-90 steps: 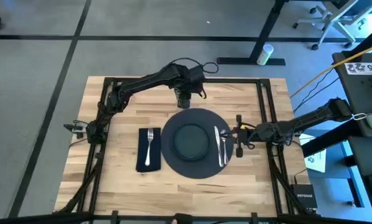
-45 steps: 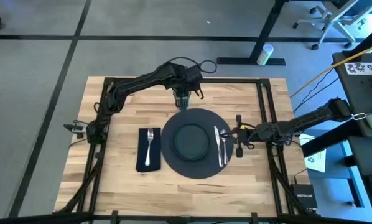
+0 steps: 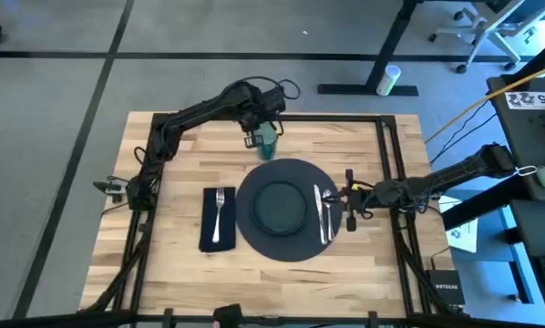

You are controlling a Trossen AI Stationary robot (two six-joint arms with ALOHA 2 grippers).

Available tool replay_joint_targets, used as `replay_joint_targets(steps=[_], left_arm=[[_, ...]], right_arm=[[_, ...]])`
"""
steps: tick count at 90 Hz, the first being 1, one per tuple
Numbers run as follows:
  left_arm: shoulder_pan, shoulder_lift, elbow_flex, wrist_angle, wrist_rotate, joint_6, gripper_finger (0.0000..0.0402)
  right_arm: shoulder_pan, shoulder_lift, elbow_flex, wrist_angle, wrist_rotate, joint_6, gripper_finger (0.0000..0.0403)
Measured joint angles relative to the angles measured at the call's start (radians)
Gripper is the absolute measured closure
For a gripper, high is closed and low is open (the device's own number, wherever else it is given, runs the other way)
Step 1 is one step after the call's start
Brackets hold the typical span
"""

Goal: Set table place
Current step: Put the blue cup to the top right of the black tablemat

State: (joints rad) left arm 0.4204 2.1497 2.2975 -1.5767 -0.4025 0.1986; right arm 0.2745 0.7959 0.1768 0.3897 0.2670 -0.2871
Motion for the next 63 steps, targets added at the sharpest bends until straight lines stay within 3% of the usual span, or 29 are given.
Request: replay_joint_targets(steps=[37,48,63], left_arm=[[0.082,-0.006,-0.131,0.049,0.162,-0.013,0.0401],[0.079,-0.005,-0.163,0.11,0.176,-0.016,0.0401],[0.063,-0.005,-0.193,0.164,0.278,-0.016,0.0401]], right_arm=[[0.001,0.0,0.0,-0.003,-0.017,0.002,0.0403],[0.001,0.0,0.0,-0.006,-0.017,0.002,0.0403],[0.0,0.0,0.0,-0.007,-0.017,0.002,0.0403]])
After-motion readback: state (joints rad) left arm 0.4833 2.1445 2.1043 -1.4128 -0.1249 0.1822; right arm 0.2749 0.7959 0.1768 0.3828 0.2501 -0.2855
